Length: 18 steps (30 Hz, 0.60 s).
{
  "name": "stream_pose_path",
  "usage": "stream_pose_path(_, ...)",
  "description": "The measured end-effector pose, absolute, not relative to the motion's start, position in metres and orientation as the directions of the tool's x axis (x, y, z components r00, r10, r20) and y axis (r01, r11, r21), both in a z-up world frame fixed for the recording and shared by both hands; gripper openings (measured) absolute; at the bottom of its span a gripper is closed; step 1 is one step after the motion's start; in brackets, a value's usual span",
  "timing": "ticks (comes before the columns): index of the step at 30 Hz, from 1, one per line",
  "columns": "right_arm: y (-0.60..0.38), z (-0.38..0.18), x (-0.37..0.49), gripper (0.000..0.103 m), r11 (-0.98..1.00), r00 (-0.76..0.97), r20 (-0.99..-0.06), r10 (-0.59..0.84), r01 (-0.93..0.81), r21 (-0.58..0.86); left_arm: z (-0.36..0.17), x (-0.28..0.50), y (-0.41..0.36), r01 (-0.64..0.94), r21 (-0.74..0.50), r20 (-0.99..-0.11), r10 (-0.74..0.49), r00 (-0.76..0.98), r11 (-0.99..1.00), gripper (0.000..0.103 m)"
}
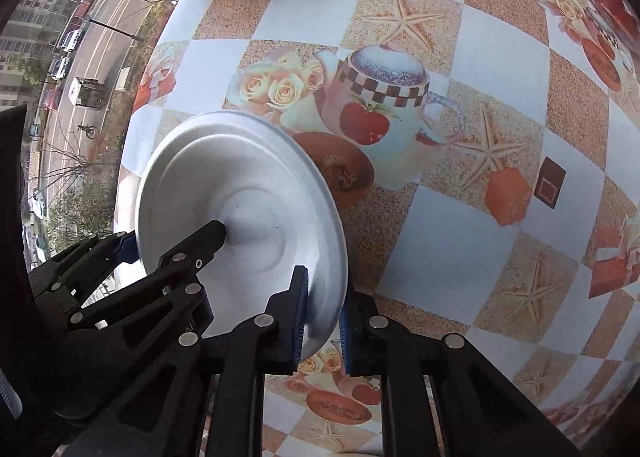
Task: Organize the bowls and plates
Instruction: 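Lift the third white bowl and carry it toward the bowl stack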
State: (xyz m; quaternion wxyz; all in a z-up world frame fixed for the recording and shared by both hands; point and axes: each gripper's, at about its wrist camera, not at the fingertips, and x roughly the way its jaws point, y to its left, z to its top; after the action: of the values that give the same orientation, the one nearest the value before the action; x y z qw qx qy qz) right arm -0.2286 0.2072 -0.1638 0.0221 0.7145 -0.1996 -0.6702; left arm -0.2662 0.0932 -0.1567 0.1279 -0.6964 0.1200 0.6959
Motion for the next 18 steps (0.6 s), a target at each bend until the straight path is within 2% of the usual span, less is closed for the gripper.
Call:
stream_pose_path(8, 0.258, -0.174, -0.155, 0.015, -0.885, 0.069, -0.943, -0.326, -0.374, 0.278, -0.156, -0.189, 0.148, -0.512, -0.012, -1.000, 0.014, 0.000, -0.859, 0.041)
stream_pose_path(13, 0.268, -0.177, -0.139, 0.015, -0.867, 0.057, -0.943, -0.329, -0.414, 0.278, -0.156, -0.180, 0.159, -0.520, -0.029, -0.999, 0.017, 0.027, -0.854, 0.041)
stream_pose_path(18, 0.272, -0.156, -0.133, 0.016, -0.880, 0.024, -0.952, -0.306, -0.388, 0.273, -0.127, -0.182, 0.168, -0.524, -0.022, -0.999, 0.041, -0.026, -0.852, 0.041)
